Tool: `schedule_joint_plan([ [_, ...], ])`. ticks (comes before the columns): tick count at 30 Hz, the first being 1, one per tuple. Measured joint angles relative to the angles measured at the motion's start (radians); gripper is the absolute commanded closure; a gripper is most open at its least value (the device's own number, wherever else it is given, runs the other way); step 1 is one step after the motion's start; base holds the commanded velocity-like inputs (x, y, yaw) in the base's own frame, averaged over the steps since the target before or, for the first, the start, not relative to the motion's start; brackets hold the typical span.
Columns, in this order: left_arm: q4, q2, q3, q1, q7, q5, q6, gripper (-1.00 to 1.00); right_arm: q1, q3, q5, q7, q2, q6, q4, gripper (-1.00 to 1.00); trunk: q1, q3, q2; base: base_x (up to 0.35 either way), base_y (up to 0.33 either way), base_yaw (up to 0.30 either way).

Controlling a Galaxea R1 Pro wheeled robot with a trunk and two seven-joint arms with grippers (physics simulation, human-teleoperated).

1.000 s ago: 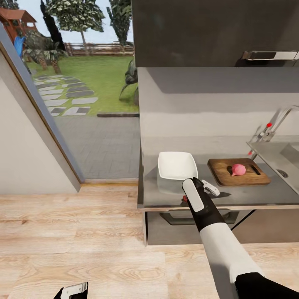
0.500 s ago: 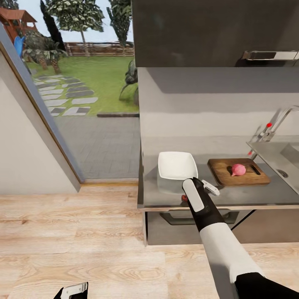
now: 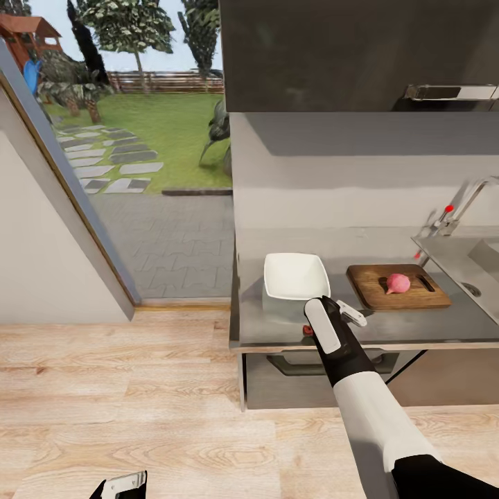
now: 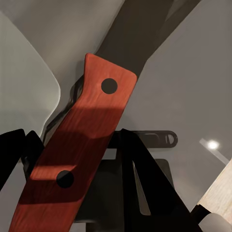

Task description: In the kitchen, take the Vidalia onion out of the sink, dice it on the chopping board with the paring knife, put the diced onion into the bowl on the countertop, then place both the paring knife and the chopping board into the sink.

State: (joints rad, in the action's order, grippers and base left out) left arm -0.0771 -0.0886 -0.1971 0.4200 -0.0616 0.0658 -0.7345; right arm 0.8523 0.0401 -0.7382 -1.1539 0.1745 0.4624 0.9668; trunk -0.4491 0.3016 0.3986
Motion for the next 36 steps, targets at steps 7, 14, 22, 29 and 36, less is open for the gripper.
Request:
schedule_joint_plan([
  [7, 0.0, 0.0, 0.0, 0.0, 0.0, -0.001, 0.0, -1.0, 0.0, 0.0, 0.0, 0.0, 0.0, 0.0, 0.0, 1.0, 0.0, 0.0, 0.0, 0.0, 0.0, 0.0],
  [14, 0.0, 0.0, 0.0, 0.0, 0.0, 0.0, 0.0, -1.0, 0.0, 0.0, 0.0, 0.0, 0.0, 0.0, 0.0, 1.0, 0.0, 0.0, 0.0, 0.0, 0.0, 0.0],
  [22, 0.0, 0.0, 0.0, 0.0, 0.0, 0.0, 0.0, -1.0, 0.0, 0.0, 0.0, -0.002, 0.0, 0.0, 0.0, 1.0, 0.0, 0.0, 0.0, 0.0, 0.0, 0.0],
  [29, 0.0, 0.0, 0.0, 0.0, 0.0, -0.001, 0.0, -1.0, 0.0, 0.0, 0.0, -0.002, 0.0, 0.0, -0.001, 1.0, 0.0, -0.001, 0.0, 0.0, 0.0, 0.0],
  [36, 0.0, 0.0, 0.0, 0.0, 0.0, -0.001, 0.0, -1.0, 0.0, 0.0, 0.006, -0.001, 0.0, -0.005, -0.011, 1.0, 0.0, -0.006, 0.0, -0.028, 0.0, 0.0],
])
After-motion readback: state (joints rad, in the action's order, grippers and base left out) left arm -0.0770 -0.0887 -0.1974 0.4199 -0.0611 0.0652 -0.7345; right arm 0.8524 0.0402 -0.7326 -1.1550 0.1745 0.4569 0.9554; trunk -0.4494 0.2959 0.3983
